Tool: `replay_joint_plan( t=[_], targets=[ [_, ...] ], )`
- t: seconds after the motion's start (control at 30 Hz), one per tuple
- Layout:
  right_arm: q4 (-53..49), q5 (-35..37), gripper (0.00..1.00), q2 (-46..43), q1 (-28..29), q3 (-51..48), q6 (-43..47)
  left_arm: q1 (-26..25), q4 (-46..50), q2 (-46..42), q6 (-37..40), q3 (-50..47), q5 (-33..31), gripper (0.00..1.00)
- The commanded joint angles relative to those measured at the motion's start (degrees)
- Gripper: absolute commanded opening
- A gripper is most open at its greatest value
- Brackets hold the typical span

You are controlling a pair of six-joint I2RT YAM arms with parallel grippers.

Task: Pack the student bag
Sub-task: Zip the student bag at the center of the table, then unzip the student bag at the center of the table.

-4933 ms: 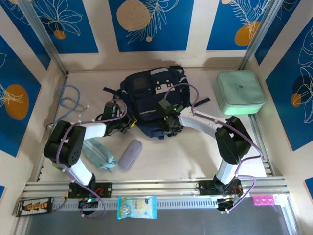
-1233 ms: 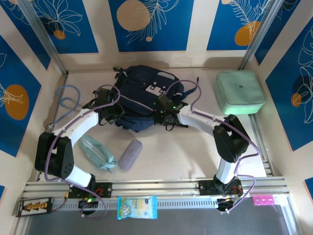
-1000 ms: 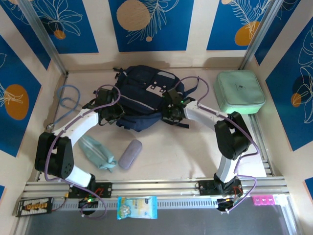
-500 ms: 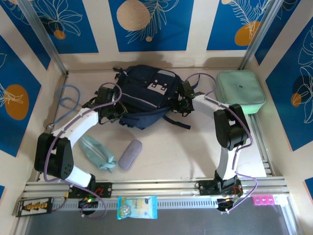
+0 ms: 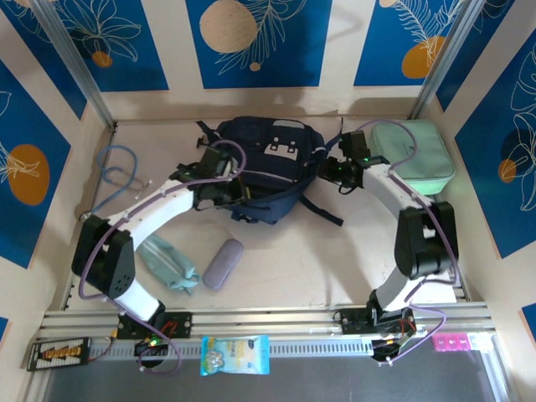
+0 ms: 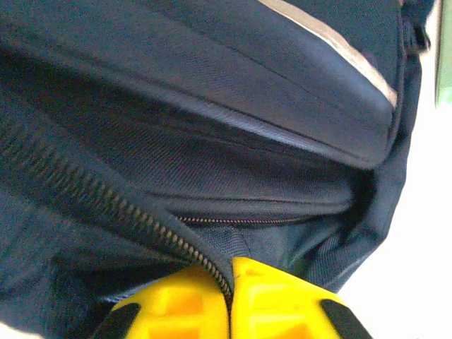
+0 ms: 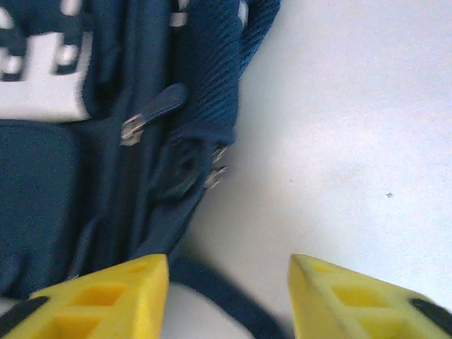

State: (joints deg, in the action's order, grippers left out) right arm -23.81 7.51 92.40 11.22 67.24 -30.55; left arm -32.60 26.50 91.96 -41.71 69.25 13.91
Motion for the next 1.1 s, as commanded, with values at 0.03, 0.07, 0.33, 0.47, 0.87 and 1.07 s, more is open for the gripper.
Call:
replay_joint_plan(
  t=[0.03, 0.07, 0.33, 0.47, 0.87, 1.07],
  targets=[
    [-2.20, -4.55, 0.55, -6.81, -0.80, -3.98, -3.28, -6.80, -0.99, 3.99, 4.07, 6.95, 2.13, 0.26],
    [-2.16, -5.40, 0.56, -7.79, -0.98, -4.59, -3.78, -7.52, -0.05, 4.81, 4.48, 7.96, 2.00, 0.32],
    [-0.18, -6.98, 0.69, -15.92, -1.99, -10.62, -6.45, -9.19, 11.93, 5.99, 19.88, 15.60, -1.38, 0.68],
    [2.75, -6.75, 0.80, -20.26, -3.25, -13.83, -6.55, -9.20, 17.59, 8.29, 35.05, 20.60, -7.27, 0.93],
    [4.83, -10.45, 0.99, -25.44, -9.65, -18.01, -5.94, -9.29, 12.10, 18.65, 69.49, 26.07, -9.47, 0.94],
    [5.12, -12.99, 0.99, -26.42, -11.05, -18.24, -5.85, -8.78, 11.73, 24.67, 76.95, 29.98, -9.67, 0.89]
  ],
)
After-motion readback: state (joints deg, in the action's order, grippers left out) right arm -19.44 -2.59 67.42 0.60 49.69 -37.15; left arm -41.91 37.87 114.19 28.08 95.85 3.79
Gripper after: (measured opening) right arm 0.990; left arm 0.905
